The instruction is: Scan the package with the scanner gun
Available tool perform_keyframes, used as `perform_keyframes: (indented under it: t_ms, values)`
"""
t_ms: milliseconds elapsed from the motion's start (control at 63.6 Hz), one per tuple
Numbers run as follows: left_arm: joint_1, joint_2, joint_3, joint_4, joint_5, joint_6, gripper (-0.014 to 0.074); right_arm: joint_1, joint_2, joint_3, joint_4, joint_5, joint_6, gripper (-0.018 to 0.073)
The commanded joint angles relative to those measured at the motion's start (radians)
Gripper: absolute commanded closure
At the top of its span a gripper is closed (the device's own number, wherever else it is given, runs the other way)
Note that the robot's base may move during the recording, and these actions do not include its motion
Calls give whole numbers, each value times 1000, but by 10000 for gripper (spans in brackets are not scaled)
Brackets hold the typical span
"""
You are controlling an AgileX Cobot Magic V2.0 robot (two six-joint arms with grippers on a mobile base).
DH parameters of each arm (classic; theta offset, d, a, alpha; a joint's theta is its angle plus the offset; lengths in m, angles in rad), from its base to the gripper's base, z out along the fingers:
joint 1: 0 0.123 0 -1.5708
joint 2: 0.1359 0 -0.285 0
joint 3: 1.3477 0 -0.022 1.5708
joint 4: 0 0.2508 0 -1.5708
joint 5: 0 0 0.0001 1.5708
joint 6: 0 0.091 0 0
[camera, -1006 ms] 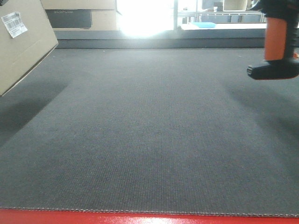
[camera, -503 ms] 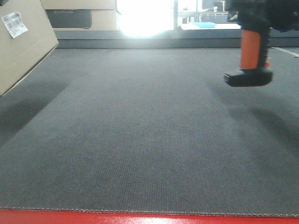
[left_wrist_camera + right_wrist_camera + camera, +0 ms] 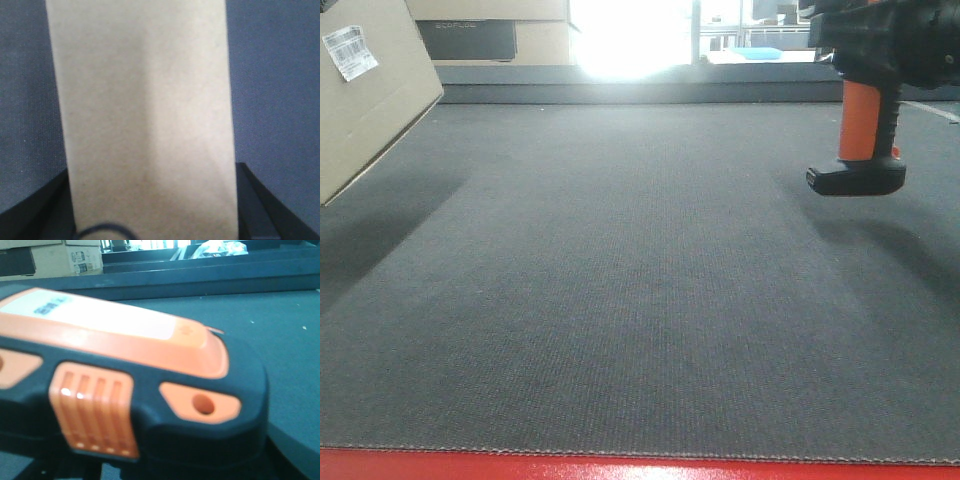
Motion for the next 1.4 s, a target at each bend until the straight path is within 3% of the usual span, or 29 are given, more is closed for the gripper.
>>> perform_keyframes:
  t_ms: [0, 409, 880, 990, 1148, 1242, 1384]
  values:
    - [-5, -11, -11, -10, -8, -4, 707, -4, 8, -7, -43, -109, 20, 713]
    - [-5, -11, -11, -10, -8, -4, 707, -4, 88, -7, -47, -174, 50, 713]
    - [-5, -11, -11, -28, -8, -4, 707, -4, 107, -7, -52, -155, 50, 705]
    - [-5, -11, -11, -40, -8, -4, 707, -4, 107, -7, -56, -141, 50, 568]
    - [-5, -11, -11, -53, -8, -4, 707, -4, 105, -7, -63, -142, 50, 234]
    - [-5, -11, -11, -53, -8, -4, 707, -4, 105, -7, -63, -134, 50, 87]
    - [-5, -11, -11, -53, -8, -4, 707, -4, 105, -7, -63, -107, 50, 84]
